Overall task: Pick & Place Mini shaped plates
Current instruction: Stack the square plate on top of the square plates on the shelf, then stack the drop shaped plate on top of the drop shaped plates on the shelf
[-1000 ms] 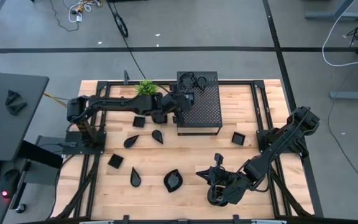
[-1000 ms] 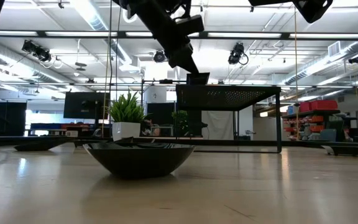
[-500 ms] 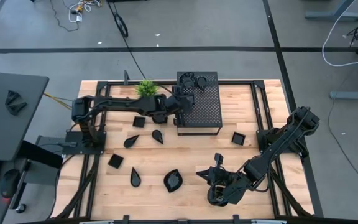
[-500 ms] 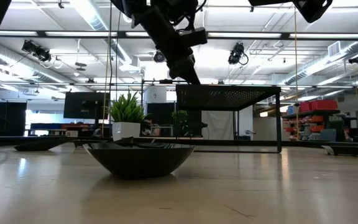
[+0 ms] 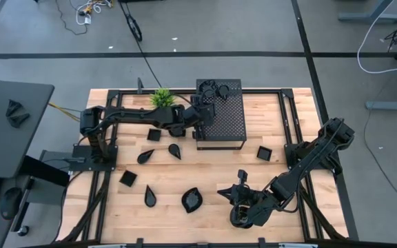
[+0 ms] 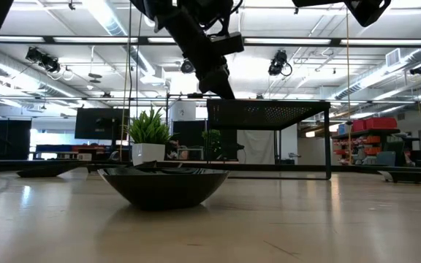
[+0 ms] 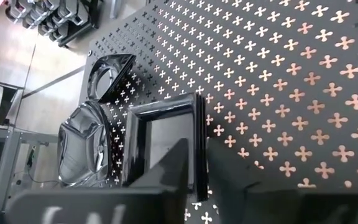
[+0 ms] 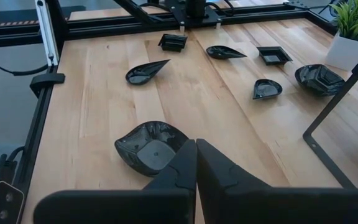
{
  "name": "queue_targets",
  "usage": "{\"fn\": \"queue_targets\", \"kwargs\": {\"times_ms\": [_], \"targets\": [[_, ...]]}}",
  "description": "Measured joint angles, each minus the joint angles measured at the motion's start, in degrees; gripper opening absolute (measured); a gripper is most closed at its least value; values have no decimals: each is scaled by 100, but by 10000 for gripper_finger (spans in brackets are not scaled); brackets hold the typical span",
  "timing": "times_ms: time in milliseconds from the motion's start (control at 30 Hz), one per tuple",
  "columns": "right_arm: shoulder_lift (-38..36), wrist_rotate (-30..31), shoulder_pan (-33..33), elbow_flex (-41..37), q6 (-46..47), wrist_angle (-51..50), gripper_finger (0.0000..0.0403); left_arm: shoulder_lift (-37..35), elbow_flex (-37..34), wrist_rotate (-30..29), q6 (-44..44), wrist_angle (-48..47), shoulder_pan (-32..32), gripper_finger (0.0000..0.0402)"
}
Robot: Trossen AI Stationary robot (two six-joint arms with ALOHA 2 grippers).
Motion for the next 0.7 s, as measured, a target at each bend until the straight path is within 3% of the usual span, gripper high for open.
{"fn": "queue_targets", "kwargs": {"times_ms": [200, 367, 500, 700], "targets": [[0, 0, -3, 0, 0, 0, 8, -160, 0, -2, -2, 4, -127, 140], [0, 0, -22, 0, 4, -5, 8, -504, 72, -8, -48, -72, -392, 176], [0, 0, -22, 0, 8, -9, 8, -1054, 87, -88, -317, -382, -809, 185], [0, 0, -24, 0, 44, 4, 8, -1892, 87, -296, -1396, -1765, -1762, 174]]}}
